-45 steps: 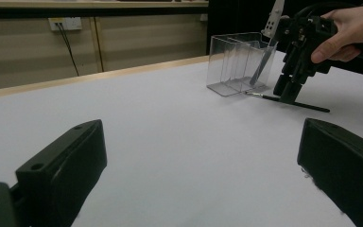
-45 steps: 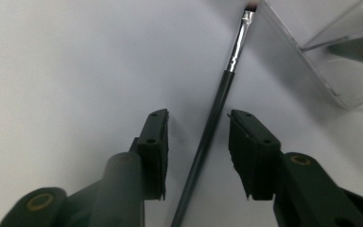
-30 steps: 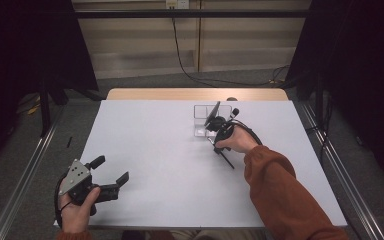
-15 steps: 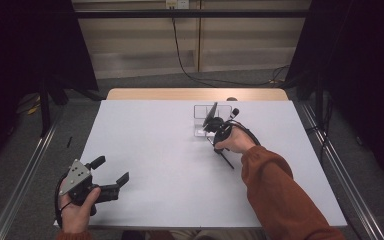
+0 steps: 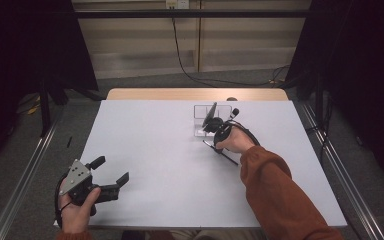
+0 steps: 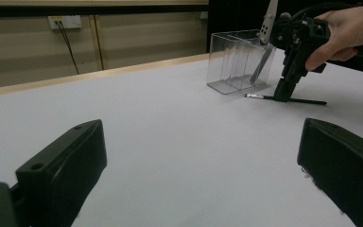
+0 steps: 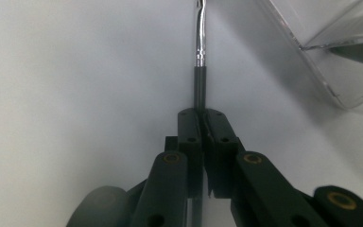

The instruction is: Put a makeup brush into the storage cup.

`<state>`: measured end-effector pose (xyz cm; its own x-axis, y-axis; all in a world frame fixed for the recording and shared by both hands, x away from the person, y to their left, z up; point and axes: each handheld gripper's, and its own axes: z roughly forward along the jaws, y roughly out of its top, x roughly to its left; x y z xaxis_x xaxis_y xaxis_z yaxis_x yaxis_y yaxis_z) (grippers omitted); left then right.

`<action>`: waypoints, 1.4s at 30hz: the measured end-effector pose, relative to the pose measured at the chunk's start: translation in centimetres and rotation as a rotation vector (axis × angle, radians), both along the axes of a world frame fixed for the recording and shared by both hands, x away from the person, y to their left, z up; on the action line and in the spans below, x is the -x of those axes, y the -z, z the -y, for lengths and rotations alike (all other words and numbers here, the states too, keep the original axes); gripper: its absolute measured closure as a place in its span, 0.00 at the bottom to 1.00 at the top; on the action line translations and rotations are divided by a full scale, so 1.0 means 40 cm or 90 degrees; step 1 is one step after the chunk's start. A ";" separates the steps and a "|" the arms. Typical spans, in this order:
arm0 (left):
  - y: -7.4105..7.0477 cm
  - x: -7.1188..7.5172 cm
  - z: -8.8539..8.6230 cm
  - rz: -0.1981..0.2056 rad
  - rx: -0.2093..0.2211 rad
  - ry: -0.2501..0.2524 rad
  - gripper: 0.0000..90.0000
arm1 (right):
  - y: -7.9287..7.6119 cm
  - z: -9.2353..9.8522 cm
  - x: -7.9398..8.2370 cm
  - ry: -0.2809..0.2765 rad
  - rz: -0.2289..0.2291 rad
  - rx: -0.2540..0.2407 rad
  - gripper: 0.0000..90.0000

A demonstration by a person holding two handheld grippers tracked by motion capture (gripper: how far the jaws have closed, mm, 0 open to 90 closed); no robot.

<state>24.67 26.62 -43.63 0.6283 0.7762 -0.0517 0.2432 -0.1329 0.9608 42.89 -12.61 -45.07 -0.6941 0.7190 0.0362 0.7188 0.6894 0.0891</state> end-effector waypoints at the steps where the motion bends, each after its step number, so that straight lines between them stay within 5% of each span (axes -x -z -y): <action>1: 0.000 0.000 -0.001 0.001 -0.001 0.001 0.02 | 0.000 0.000 0.001 -0.010 0.005 0.000 0.96; 18: 0.000 0.000 -0.001 -0.001 0.000 -0.003 0.02 | -0.012 0.019 0.021 -0.042 0.019 -0.023 0.96; 30: 0.000 -0.001 -0.001 -0.001 -0.001 -0.002 0.02 | -0.064 0.059 0.058 -0.050 0.075 -0.118 0.96; 42: 0.001 -0.002 -0.001 -0.001 0.000 -0.004 0.02 | -0.075 0.118 0.086 -0.008 0.120 -0.189 0.96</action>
